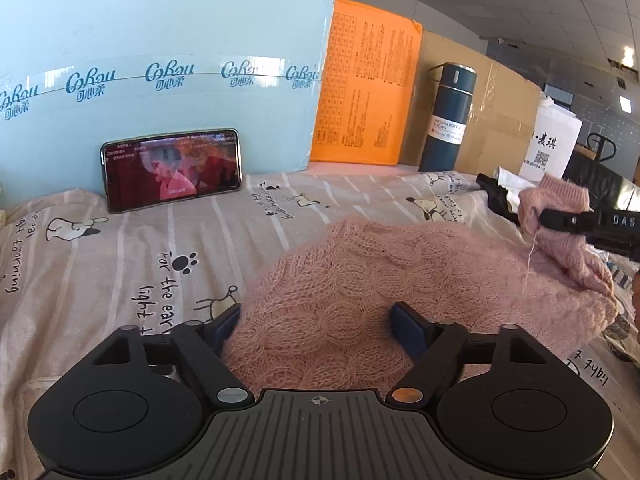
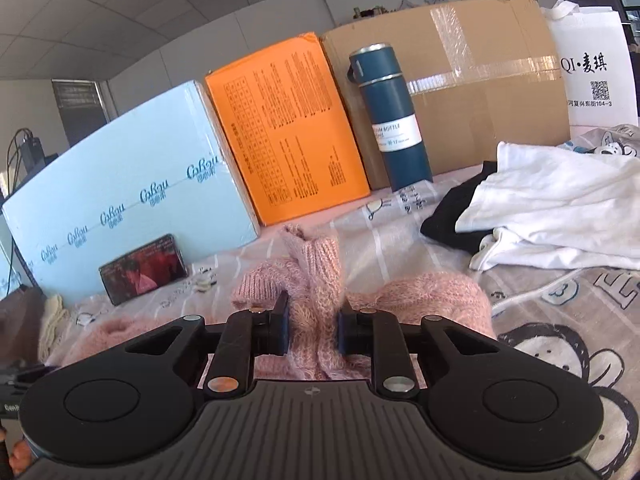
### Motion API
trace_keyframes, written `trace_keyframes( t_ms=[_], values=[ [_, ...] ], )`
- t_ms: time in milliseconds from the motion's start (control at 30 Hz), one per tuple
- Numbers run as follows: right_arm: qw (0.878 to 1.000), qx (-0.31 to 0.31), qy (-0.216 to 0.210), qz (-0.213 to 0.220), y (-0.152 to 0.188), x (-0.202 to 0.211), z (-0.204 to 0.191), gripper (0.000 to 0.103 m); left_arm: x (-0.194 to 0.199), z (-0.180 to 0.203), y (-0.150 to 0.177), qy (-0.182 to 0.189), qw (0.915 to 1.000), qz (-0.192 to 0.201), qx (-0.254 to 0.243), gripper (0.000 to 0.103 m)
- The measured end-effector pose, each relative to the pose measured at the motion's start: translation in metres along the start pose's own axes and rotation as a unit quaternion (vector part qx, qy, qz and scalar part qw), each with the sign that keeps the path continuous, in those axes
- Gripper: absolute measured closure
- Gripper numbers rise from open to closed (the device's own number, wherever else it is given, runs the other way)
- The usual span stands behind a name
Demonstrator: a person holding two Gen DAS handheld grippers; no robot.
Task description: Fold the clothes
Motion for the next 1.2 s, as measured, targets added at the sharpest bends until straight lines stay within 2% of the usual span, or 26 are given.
trace_keyframes(
  t_ms=[67,100,233,333,467,567,667,833,967,1000,1033,1100,1200],
  values=[
    [1.000,-0.013,-0.003,0.020,-0.013,0.003,-0.001,0.084,0.006,-0.003,-0.005,0.004,0.9998,0.017,0.004,0.071],
    [0.999,-0.020,-0.006,0.030,-0.020,0.005,-0.002,0.084,0.010,-0.004,-0.007,0.006,0.9996,0.025,0.007,0.074],
    [0.997,-0.029,-0.027,0.070,-0.045,0.011,-0.015,0.084,0.025,-0.012,-0.018,0.007,0.9978,0.063,0.016,0.078],
    [0.993,-0.035,-0.052,0.104,-0.067,0.019,-0.031,0.084,0.048,-0.032,-0.028,-0.039,0.9936,0.105,0.017,0.078],
    [0.984,-0.046,-0.083,0.148,-0.095,0.030,-0.048,0.084,0.077,-0.076,-0.033,-0.113,0.9823,0.143,0.044,0.078],
    [0.984,-0.057,-0.086,0.148,-0.099,0.024,-0.048,0.085,0.085,-0.107,-0.023,-0.145,0.9766,0.136,0.083,0.078],
    [0.988,-0.070,-0.069,0.122,-0.088,0.006,-0.035,0.085,0.081,-0.124,-0.014,-0.149,0.9767,0.106,0.112,0.077],
    [0.995,-0.083,-0.001,0.059,-0.056,-0.033,0.010,0.084,0.071,-0.124,-0.010,-0.164,0.9789,0.079,0.093,0.071],
    [0.994,-0.072,0.053,0.059,-0.045,-0.043,0.031,0.078,0.072,-0.124,-0.007,-0.179,0.9767,0.079,0.088,0.064],
    [0.993,-0.071,0.062,0.065,-0.045,-0.043,0.034,0.077,0.072,-0.124,-0.007,-0.181,0.9760,0.081,0.089,0.059],
    [0.993,-0.067,0.070,0.073,-0.046,-0.041,0.036,0.068,0.073,-0.125,-0.006,-0.184,0.9753,0.083,0.089,0.054],
    [0.990,-0.058,0.085,0.091,-0.047,-0.037,0.039,0.062,0.077,-0.124,-0.007,-0.193,0.9724,0.100,0.084,0.030],
    [0.989,-0.059,0.085,0.106,-0.050,-0.031,0.041,0.053,0.081,-0.120,-0.011,-0.195,0.9707,0.121,0.071,0.018]
  ],
)
Point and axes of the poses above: each gripper's, at about its wrist camera, not at the fingertips, and x roughly against the way its jaws point, z to its right, y to its underside, the point moved 8 cm from there along -x, roughly the way its jaws point, and after that the axes turned 8 degrees about -x, right-handed, at the moved point
